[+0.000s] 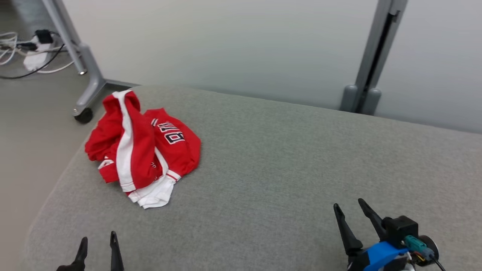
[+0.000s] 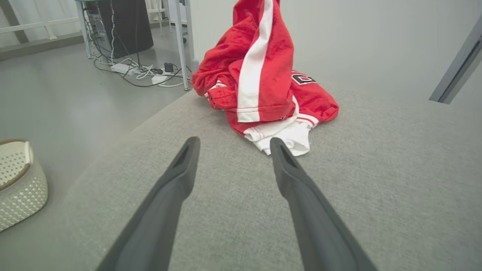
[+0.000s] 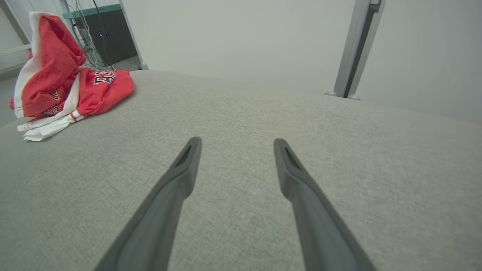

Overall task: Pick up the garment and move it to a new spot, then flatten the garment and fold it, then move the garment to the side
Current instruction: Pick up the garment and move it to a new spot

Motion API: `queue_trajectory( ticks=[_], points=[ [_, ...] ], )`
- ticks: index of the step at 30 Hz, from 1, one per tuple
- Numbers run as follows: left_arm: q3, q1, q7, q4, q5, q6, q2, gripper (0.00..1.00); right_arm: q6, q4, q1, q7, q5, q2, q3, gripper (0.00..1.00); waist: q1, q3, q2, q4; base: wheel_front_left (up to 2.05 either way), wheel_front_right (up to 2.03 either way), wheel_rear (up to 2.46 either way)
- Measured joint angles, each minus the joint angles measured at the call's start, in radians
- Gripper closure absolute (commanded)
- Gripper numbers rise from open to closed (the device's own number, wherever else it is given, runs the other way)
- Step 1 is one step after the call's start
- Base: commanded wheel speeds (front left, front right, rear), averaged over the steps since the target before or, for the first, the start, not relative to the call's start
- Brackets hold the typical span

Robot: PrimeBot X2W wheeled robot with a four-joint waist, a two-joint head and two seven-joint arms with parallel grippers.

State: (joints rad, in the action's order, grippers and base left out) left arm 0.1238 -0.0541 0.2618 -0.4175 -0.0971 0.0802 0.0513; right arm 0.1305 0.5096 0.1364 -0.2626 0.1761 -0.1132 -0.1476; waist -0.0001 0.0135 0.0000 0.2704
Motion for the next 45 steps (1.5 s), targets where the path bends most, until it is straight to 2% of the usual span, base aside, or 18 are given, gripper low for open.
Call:
queue_trajectory(
  ticks=[6,11,19,26,32,38,45],
  points=[
    [0.064,-0.047,0.0,0.008,-0.019,-0.009,0.0,0.0,0.0,0.008,0.022,0.0,0.005,0.013,-0.067,0.0,0.0,-0.022,0.0,0.086,0.0,0.0,0.0],
    [0.094,-0.065,0.0,0.012,-0.026,-0.01,0.0,0.0,0.0,0.017,0.026,0.0,0.016,0.012,-0.102,0.0,0.0001,-0.037,0.0,0.115,0.0,0.0,0.0],
    [0.131,0.013,0.0,0.016,-0.026,0.01,0.008,0.0,0.0,0.009,0.04,0.0,0.022,-0.022,-0.128,0.0,0.0002,-0.086,0.0,0.104,0.0,0.0,0.0],
    [0.139,0.194,0.0,0.043,-0.043,0.037,0.079,0.0,0.0,-0.022,0.084,0.0,0.024,-0.056,-0.158,0.0,0.0003,-0.173,0.0,0.07,0.0,0.0,0.0],
    [0.075,0.385,0.0,0.003,-0.078,0.046,0.17,0.0,0.0,-0.044,0.123,0.0,0.031,-0.085,-0.174,0.0,0.0003,-0.248,0.0,0.046,0.0,0.0,0.0],
    [-0.112,0.569,-0.012,-0.121,-0.239,0.049,0.247,0.0,0.0,-0.048,0.169,0.0,0.035,-0.107,-0.191,0.0,0.0004,-0.324,0.0,0.015,0.0,0.0,0.0],
    [-0.273,0.677,-0.074,-0.253,-0.399,0.049,0.316,0.0,0.001,-0.057,0.201,-0.003,0.04,-0.117,-0.21,0.0,0.0003,-0.368,0.0,-0.025,0.0,0.0,0.0]
  ],
)
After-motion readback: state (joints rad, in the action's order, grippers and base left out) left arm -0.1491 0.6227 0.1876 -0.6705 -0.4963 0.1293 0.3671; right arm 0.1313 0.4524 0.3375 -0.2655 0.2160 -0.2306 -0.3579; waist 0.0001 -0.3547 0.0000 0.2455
